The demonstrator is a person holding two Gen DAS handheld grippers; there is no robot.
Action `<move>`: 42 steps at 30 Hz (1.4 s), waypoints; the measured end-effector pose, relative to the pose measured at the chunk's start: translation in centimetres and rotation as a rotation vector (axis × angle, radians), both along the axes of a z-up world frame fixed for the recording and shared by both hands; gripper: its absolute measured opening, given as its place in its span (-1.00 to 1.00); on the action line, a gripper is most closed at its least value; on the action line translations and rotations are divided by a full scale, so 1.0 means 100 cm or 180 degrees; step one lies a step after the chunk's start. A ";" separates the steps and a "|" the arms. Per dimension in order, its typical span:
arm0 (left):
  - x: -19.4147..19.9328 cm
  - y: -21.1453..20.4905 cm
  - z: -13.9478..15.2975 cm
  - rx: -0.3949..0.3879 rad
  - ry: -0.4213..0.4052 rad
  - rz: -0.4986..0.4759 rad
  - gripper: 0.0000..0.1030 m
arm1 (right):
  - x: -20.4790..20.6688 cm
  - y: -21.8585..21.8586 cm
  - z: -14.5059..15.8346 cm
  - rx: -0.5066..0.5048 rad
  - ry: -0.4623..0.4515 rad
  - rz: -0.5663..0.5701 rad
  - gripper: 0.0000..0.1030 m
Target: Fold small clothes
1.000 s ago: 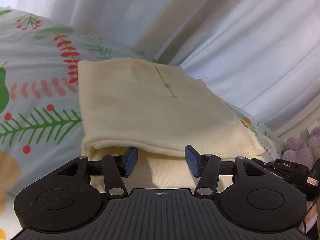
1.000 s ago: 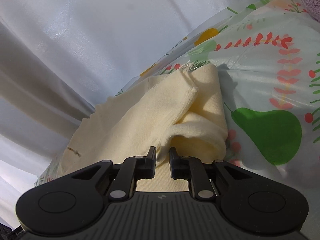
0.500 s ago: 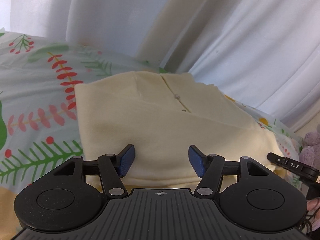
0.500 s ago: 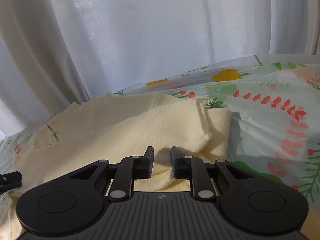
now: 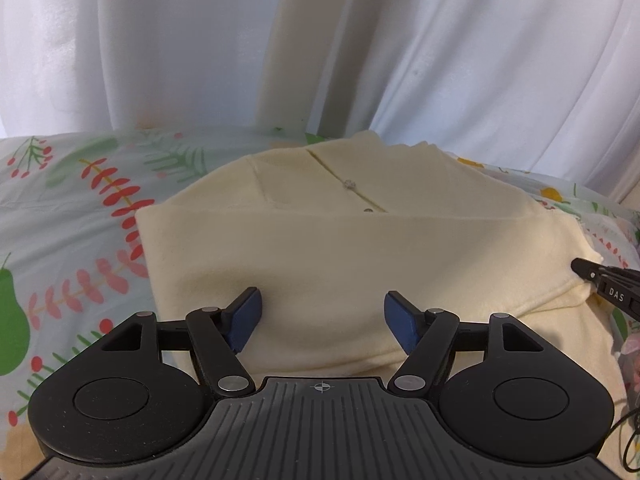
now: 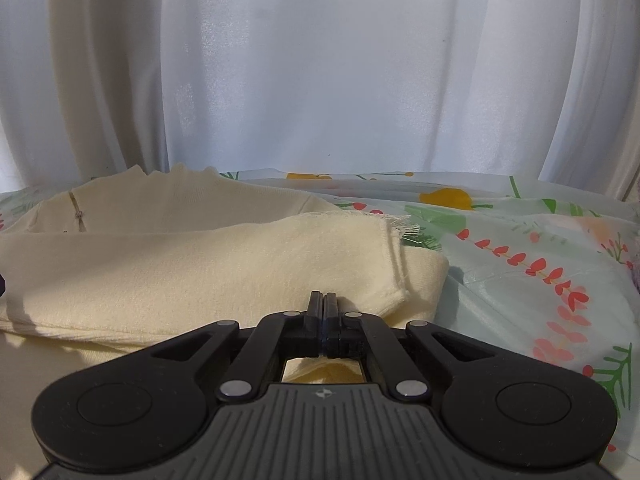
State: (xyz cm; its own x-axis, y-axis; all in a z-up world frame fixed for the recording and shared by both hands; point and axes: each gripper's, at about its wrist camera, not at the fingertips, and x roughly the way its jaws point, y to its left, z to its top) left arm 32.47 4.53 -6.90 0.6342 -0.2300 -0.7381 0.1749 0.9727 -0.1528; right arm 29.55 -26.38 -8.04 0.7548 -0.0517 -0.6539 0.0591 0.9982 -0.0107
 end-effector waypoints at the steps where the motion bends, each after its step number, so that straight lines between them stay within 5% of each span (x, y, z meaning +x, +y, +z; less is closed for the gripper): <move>1: 0.001 -0.002 -0.001 0.0050 -0.0008 -0.0020 0.47 | 0.000 0.002 0.000 -0.0058 -0.0008 0.0020 -1.00; 16: -0.003 -0.020 -0.001 0.0369 0.0010 -0.0001 0.81 | 0.001 0.034 -0.003 -0.0906 0.0098 0.0315 -1.00; 19: -0.011 -0.007 0.010 0.0165 0.0182 0.0214 0.78 | -0.002 0.037 0.005 -0.0999 0.0249 0.0429 -0.99; 20: -0.018 0.001 0.017 0.0015 0.0217 0.0247 0.78 | -0.005 0.036 0.011 -0.0904 0.0293 0.0465 -0.98; 24: -0.074 0.032 0.042 -0.0487 0.0284 0.0300 0.80 | -0.060 0.009 0.047 0.0345 0.0212 0.0613 -0.39; 29: -0.160 0.063 0.049 -0.0878 0.0576 0.0446 0.84 | -0.172 -0.021 0.062 0.1382 0.0388 0.0816 -0.18; 36: -0.245 0.076 0.040 -0.0915 0.1000 0.0630 0.83 | -0.286 -0.057 0.051 0.1697 0.1082 0.0277 -0.17; 42: -0.271 0.076 0.029 -0.0757 0.1231 0.0494 0.77 | -0.310 -0.069 0.036 0.1749 0.1354 0.0116 -0.19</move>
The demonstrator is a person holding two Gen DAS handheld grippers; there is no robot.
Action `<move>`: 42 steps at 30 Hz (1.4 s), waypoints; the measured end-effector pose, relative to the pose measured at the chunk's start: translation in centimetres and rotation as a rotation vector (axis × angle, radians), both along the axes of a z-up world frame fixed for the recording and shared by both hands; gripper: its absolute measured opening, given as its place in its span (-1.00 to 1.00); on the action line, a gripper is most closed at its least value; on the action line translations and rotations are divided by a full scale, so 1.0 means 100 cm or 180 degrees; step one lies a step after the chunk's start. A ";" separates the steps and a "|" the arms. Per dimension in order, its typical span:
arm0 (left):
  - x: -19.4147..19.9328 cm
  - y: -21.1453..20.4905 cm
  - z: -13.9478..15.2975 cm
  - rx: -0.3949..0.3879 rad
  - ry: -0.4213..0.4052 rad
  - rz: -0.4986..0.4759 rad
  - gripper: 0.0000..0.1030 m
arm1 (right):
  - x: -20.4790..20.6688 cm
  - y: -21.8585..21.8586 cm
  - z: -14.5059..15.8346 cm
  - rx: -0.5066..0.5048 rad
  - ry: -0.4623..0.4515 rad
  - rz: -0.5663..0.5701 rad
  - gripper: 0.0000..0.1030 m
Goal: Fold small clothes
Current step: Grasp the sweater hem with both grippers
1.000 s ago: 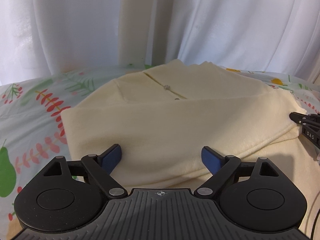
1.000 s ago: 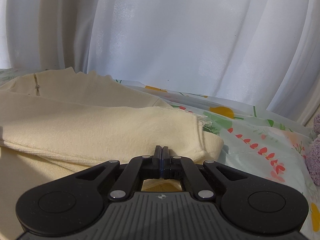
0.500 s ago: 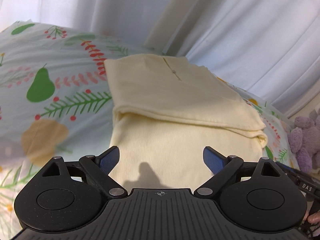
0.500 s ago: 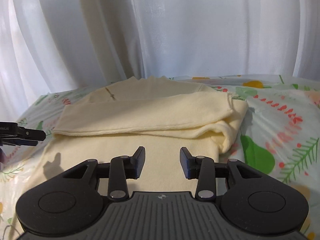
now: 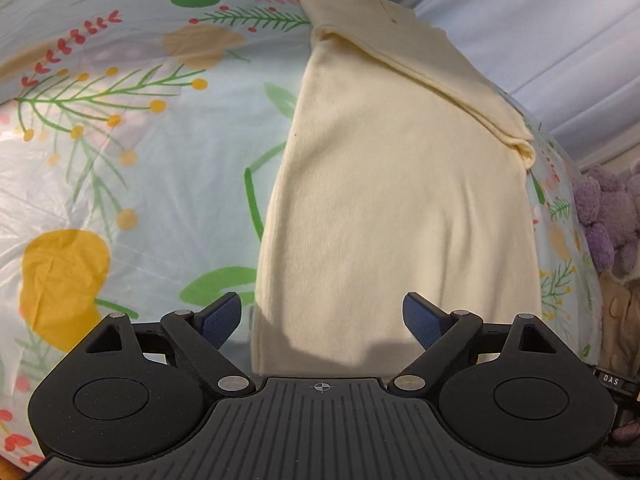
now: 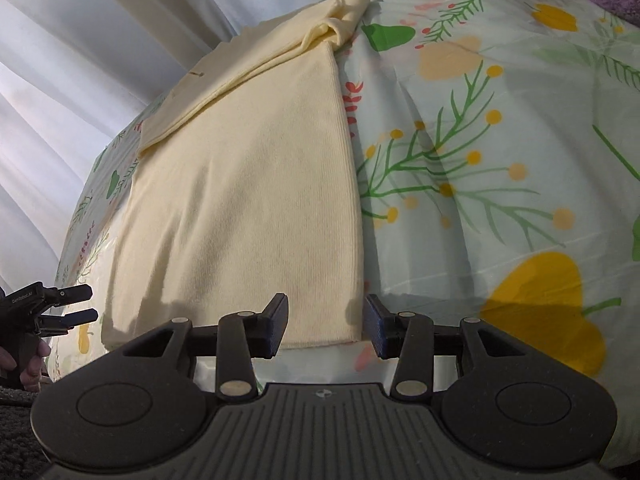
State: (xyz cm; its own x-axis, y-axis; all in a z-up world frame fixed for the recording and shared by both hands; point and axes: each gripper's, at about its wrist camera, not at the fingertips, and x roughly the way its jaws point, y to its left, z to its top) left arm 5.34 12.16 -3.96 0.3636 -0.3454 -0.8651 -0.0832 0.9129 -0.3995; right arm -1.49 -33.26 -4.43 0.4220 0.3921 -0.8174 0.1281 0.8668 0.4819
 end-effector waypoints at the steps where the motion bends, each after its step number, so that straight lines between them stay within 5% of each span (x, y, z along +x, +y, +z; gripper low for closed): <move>1: -0.002 0.001 -0.001 -0.0017 0.0001 -0.0023 0.76 | -0.002 -0.002 -0.003 0.0008 0.0054 -0.0015 -0.21; 9: -0.007 0.015 -0.016 -0.0362 0.0159 0.0015 0.51 | 0.001 -0.009 -0.026 0.0516 0.0188 -0.0119 -0.52; 17: -0.007 0.020 -0.025 -0.0566 0.0273 -0.0054 0.11 | 0.004 -0.010 -0.032 0.0591 0.0222 -0.0172 -0.86; 22: -0.004 0.014 -0.023 -0.0593 0.0196 -0.0191 -0.70 | 0.005 -0.010 -0.033 0.0646 0.0171 -0.0189 -0.90; 31: 0.017 0.015 0.025 -0.0755 -0.0506 -0.0100 -0.80 | 0.017 -0.020 -0.009 0.0747 -0.0249 -0.0279 -0.91; 42: 0.103 0.013 0.055 -0.0259 -0.1270 0.0093 -0.83 | 0.109 -0.011 0.021 0.0112 -0.0925 -0.0190 -0.91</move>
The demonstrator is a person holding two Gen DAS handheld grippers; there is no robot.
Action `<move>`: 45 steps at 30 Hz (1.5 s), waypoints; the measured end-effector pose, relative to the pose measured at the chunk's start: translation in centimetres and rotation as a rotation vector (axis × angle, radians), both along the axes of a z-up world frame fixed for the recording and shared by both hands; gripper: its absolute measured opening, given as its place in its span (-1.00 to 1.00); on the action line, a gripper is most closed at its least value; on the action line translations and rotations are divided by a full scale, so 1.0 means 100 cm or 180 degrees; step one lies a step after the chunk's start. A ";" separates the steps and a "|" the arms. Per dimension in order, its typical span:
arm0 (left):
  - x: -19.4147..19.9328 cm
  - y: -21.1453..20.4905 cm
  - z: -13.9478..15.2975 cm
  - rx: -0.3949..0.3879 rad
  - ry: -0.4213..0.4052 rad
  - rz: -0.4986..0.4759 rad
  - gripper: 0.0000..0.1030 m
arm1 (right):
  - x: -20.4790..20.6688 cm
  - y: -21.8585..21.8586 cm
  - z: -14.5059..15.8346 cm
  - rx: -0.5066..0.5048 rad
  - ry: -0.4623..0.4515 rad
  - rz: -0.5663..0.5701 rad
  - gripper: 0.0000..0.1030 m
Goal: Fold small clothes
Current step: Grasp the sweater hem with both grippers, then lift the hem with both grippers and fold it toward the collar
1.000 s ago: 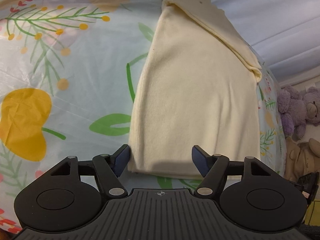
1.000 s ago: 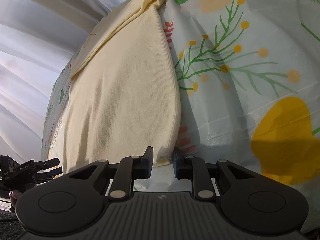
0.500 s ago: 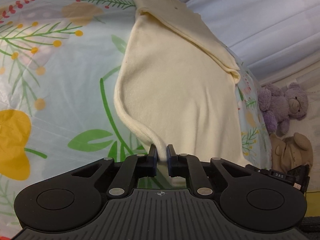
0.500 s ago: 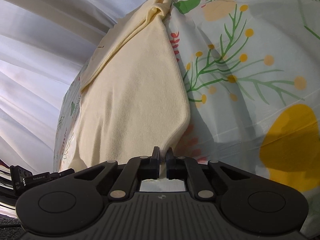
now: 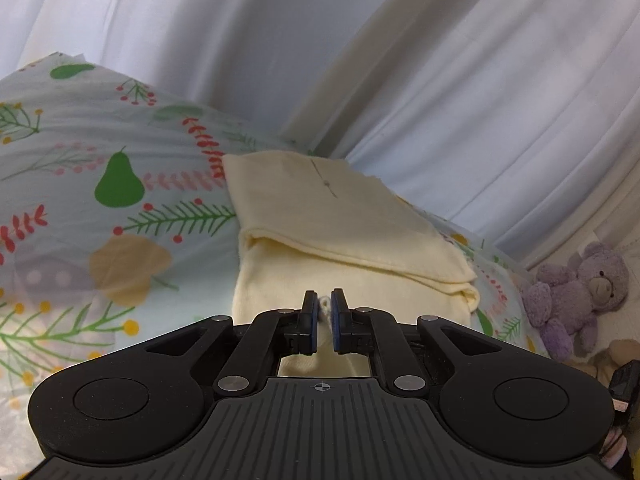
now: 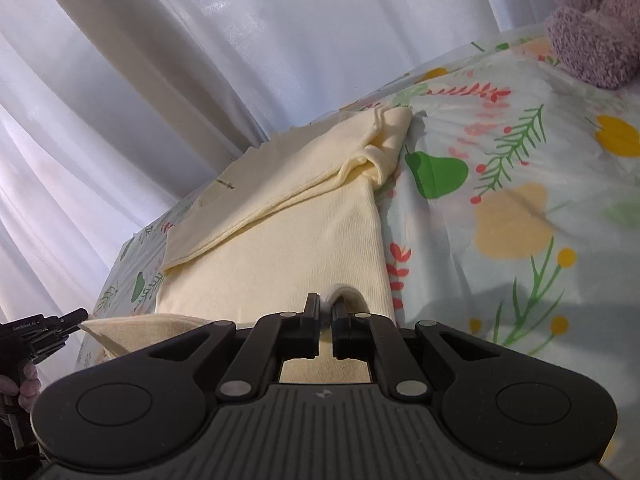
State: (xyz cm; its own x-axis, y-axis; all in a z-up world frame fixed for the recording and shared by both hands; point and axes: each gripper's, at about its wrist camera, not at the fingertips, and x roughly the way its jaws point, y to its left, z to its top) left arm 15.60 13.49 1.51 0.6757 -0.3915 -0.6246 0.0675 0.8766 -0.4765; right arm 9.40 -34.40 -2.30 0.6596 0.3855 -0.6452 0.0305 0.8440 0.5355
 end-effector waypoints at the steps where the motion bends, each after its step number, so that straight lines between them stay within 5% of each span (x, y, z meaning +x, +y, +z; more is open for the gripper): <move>1: 0.010 -0.004 -0.005 0.0075 -0.0003 0.0019 -0.84 | 0.011 0.005 0.000 -0.0102 -0.0018 0.0012 -0.91; 9: 0.051 -0.014 -0.055 0.0530 0.0193 0.0146 -0.83 | 0.068 0.045 -0.014 -0.0978 -0.0137 0.0180 -0.91; 13: 0.048 -0.001 -0.061 0.0599 0.0159 0.0311 -0.78 | 0.070 0.044 -0.018 -0.1018 -0.0119 0.0041 -0.88; 16: 0.045 0.012 -0.059 0.0674 0.0119 0.0409 -0.77 | 0.055 0.040 -0.011 -0.1215 -0.0303 -0.0201 -0.60; 18: 0.042 0.015 -0.059 0.0586 0.0097 0.0257 -0.68 | 0.048 0.039 -0.010 -0.1296 -0.0356 -0.0111 -0.54; 20: 0.043 0.010 -0.062 0.0478 0.0151 0.0057 -0.01 | 0.045 0.040 -0.014 -0.1322 -0.0330 0.0016 -0.39; 21: 0.043 0.006 -0.064 0.0473 0.0168 0.0000 0.06 | 0.044 0.041 -0.017 -0.1349 -0.0315 0.0074 -0.29; 30: 0.052 -0.025 -0.075 0.0665 0.0172 -0.0278 -0.27 | 0.056 0.056 -0.037 -0.1454 -0.0136 0.0297 -0.27; 35: 0.052 -0.034 -0.080 0.0868 0.0206 -0.0446 -0.74 | 0.060 0.058 -0.038 -0.1489 -0.0112 0.0305 -0.77; 45: 0.046 -0.040 -0.041 0.0959 -0.0131 -0.0350 -0.83 | 0.053 0.069 -0.013 -0.1815 -0.0447 0.0323 -0.88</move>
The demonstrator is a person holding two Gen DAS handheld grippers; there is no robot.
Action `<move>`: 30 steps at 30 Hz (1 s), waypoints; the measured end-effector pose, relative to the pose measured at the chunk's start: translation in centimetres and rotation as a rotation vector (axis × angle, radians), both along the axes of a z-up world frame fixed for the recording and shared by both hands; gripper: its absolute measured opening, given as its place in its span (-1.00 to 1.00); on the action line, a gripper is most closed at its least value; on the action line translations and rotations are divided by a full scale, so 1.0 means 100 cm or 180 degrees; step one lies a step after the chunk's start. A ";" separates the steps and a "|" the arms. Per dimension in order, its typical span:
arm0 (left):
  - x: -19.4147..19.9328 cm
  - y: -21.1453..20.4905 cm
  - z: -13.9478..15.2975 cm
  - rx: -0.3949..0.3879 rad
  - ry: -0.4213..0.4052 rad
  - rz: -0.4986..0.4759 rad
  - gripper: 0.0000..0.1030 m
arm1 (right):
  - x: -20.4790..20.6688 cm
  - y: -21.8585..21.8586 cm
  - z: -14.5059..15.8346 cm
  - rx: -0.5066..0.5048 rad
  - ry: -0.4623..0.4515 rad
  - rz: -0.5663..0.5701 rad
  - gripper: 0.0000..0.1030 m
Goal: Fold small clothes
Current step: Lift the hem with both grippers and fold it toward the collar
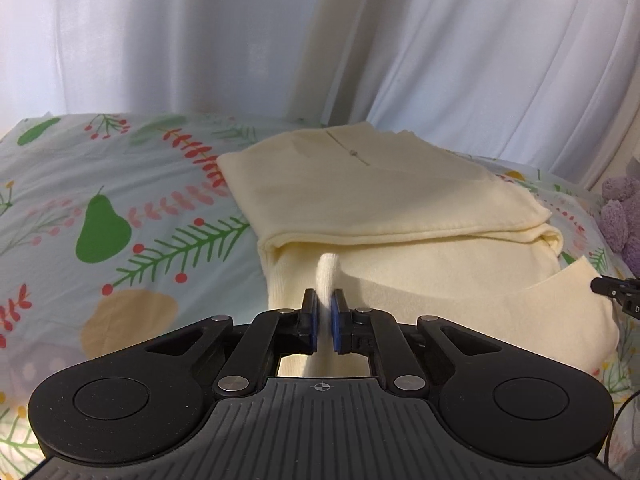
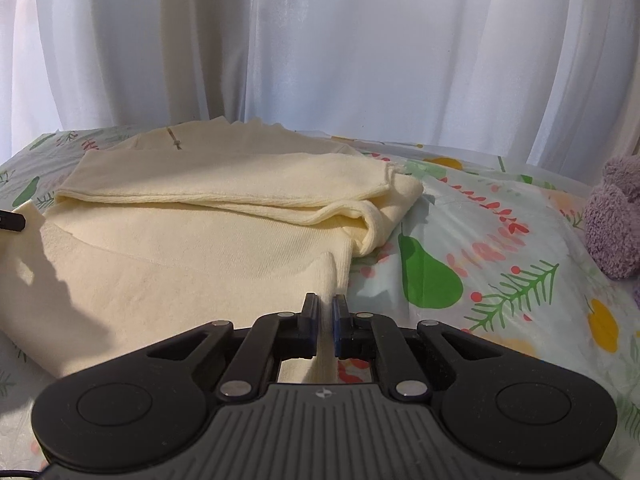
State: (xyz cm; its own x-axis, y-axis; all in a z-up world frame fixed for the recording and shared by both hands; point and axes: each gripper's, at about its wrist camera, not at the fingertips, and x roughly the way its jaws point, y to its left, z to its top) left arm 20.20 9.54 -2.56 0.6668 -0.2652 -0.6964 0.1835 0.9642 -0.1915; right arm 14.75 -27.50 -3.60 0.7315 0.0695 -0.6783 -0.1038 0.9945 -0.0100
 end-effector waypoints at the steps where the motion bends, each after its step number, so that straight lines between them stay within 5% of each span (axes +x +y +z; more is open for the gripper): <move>1: 0.000 -0.001 0.007 -0.0011 -0.0071 0.0004 -0.83 | 0.000 0.000 0.005 0.0000 -0.0054 0.0011 -0.88; 12: 0.061 -0.011 0.035 0.0133 -0.0501 0.0244 -0.84 | 0.056 0.005 0.029 -0.0241 -0.0465 -0.0001 -0.88; 18: 0.108 -0.019 0.003 0.0069 -0.0468 0.0532 -0.83 | 0.114 -0.003 0.000 -0.0198 -0.0256 -0.0091 -0.88; 22: 0.126 -0.023 -0.031 0.0083 -0.0154 0.0517 -0.80 | 0.139 -0.004 -0.023 -0.0099 -0.0069 -0.0125 -0.86; 24: 0.124 -0.019 -0.036 0.0009 -0.0080 0.0451 -0.69 | 0.143 -0.004 -0.030 -0.0137 0.0028 -0.0117 -0.82; 28: 0.115 -0.010 -0.037 -0.0316 -0.0024 0.0262 0.07 | 0.133 -0.005 -0.025 -0.0149 0.0025 0.0055 -0.57; 30: 0.113 -0.009 -0.038 -0.0395 0.0029 0.0219 0.14 | 0.128 -0.005 -0.025 -0.0136 0.0035 0.0211 -0.52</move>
State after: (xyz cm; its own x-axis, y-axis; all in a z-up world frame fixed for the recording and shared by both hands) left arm 31.51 8.67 -6.38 0.6802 -0.3036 -0.6672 0.1155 0.9432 -0.3115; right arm 27.51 -27.98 -6.12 0.7187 0.0883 -0.6897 -0.1698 0.9842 -0.0509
